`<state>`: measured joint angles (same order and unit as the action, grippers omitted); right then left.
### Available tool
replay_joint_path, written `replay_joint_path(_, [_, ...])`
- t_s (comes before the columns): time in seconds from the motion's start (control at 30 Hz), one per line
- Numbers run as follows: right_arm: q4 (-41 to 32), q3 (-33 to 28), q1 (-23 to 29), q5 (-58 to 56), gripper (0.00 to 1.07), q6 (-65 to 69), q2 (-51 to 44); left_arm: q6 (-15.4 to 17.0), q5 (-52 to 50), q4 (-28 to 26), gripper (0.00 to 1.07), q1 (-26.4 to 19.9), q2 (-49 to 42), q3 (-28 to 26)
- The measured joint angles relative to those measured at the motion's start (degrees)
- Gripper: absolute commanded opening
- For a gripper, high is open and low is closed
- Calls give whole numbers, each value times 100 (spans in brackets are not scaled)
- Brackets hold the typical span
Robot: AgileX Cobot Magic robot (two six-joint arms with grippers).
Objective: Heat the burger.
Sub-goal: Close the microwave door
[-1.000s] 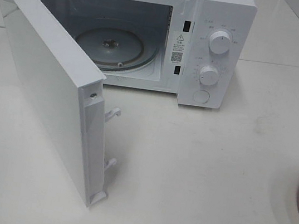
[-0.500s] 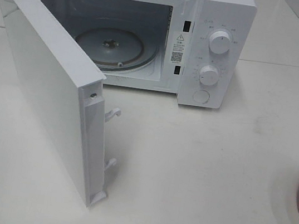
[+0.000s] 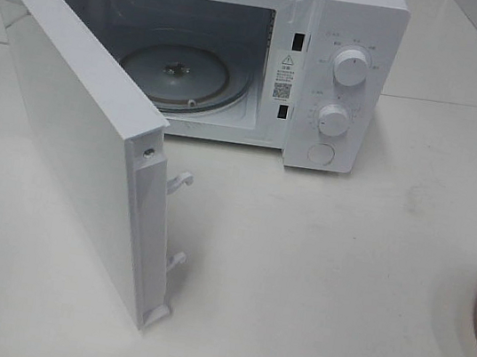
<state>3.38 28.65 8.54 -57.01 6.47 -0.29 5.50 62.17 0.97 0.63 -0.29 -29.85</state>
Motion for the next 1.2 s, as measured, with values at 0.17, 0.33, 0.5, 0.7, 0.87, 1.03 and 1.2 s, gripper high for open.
replay_joint_path(0.17, [0, 0, 0, 0, 75, 0, 0, 0, 0, -11, 100, 0, 0, 0])
replay_joint_path(0.33, [0, 0, 0, 0, 75, 0, 0, 0, 0, -29, 100, 0, 0, 0])
replay_joint_path(0.5, [0, 0, 0, 0, 75, 0, 0, -6, 0, -97, 100, 0, 17, 0])
replay_joint_path(0.7, [0, 0, 0, 0, 75, 0, 0, -229, -223, -332, 100, 0, 441, -155])
replay_joint_path(0.87, [0, 0, 0, 0, 75, 0, 0, -258, -590, -395, 87, 0, 859, -155])
replay_joint_path(1.03, [0, 0, 0, 0, 75, 0, 0, -258, -1180, -413, 60, 0, 1283, -155])
replay_joint_path(1.2, [0, 0, 0, 0, 75, 0, 0, -258, -1547, -413, 40, 0, 1742, -155])
